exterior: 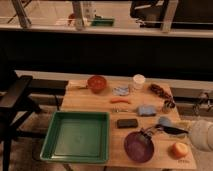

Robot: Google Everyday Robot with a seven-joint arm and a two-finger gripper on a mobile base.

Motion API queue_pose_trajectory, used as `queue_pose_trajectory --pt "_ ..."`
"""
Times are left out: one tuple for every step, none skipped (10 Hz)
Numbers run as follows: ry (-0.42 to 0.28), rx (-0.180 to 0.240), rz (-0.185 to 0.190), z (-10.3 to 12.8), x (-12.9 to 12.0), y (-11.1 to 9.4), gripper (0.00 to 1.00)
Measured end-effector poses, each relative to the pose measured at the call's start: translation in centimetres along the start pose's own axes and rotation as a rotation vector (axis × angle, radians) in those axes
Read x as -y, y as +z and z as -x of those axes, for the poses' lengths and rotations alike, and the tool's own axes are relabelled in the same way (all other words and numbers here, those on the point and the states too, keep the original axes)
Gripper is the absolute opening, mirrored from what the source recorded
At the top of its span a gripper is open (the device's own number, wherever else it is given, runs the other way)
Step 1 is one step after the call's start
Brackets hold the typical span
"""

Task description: Wipe purple bowl with brush

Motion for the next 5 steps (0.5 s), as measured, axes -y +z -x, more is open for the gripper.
queue_pose_trajectory --pt "-0.004 -0.001 0.001 -0.01 -0.33 -0.01 0.0" --pt "-0.006 -0.003 0.0 0.02 -0.56 -0.1 0.0" --pt "-0.007 -0.008 -0.001 0.01 -0.72 -0.26 0.0" --pt "-0.008 -0.011 -0.003 0.02 -0.74 -0.44 0.0" --pt "-0.007 -0.013 -0.007 0.04 -0.74 -0.68 0.0"
